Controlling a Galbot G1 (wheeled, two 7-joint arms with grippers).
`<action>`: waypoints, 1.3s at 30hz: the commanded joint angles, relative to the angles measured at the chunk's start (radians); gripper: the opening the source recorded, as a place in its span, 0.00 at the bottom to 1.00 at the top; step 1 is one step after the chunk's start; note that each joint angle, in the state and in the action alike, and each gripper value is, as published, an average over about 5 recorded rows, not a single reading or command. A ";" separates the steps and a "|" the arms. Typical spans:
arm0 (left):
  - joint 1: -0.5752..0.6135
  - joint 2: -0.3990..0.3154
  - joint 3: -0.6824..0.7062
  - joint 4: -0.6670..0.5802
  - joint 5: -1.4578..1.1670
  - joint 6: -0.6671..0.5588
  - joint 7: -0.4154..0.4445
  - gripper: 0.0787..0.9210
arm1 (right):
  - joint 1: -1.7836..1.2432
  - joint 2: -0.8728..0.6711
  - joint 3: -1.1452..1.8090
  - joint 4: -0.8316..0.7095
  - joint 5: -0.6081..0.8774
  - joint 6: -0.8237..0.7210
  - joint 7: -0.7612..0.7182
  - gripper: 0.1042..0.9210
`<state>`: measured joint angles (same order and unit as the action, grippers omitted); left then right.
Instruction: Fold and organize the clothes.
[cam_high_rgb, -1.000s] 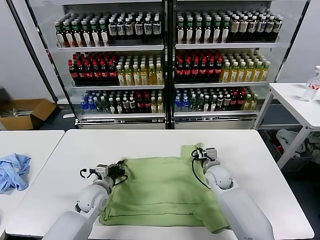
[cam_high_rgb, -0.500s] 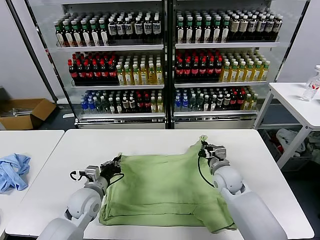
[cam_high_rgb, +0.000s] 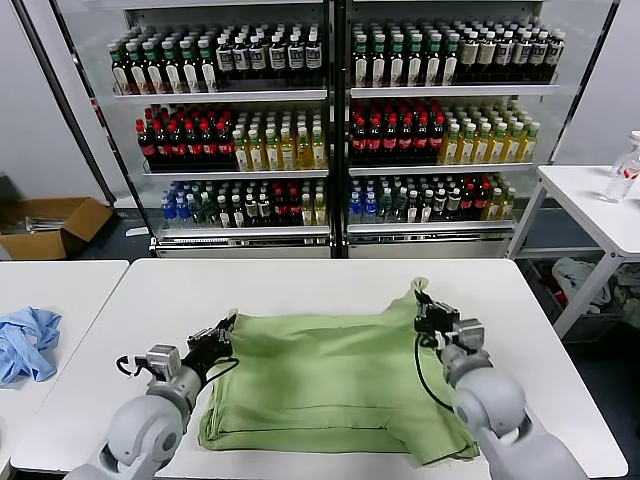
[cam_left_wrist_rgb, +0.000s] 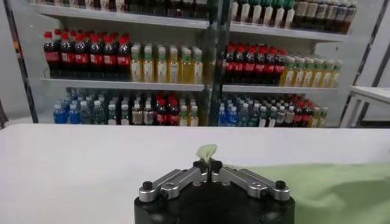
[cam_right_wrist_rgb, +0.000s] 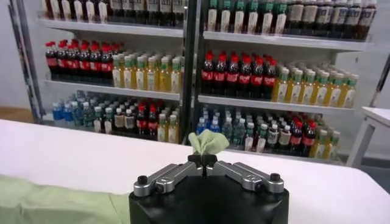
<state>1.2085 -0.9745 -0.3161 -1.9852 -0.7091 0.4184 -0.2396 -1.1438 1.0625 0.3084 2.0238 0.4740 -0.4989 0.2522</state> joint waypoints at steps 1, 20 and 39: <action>0.169 0.014 -0.036 -0.130 0.035 0.043 0.013 0.01 | -0.260 -0.005 0.115 0.176 -0.023 -0.009 -0.003 0.00; 0.262 -0.018 -0.014 -0.097 0.275 0.067 0.025 0.02 | -0.365 0.086 0.096 0.104 -0.148 -0.069 0.013 0.06; 0.395 -0.289 -0.023 -0.115 0.564 -0.089 -0.084 0.64 | -0.395 0.097 0.116 0.131 -0.155 -0.046 -0.001 0.73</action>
<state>1.5423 -1.1181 -0.3402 -2.1095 -0.3020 0.3887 -0.2851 -1.5231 1.1516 0.4213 2.1516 0.3285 -0.5441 0.2525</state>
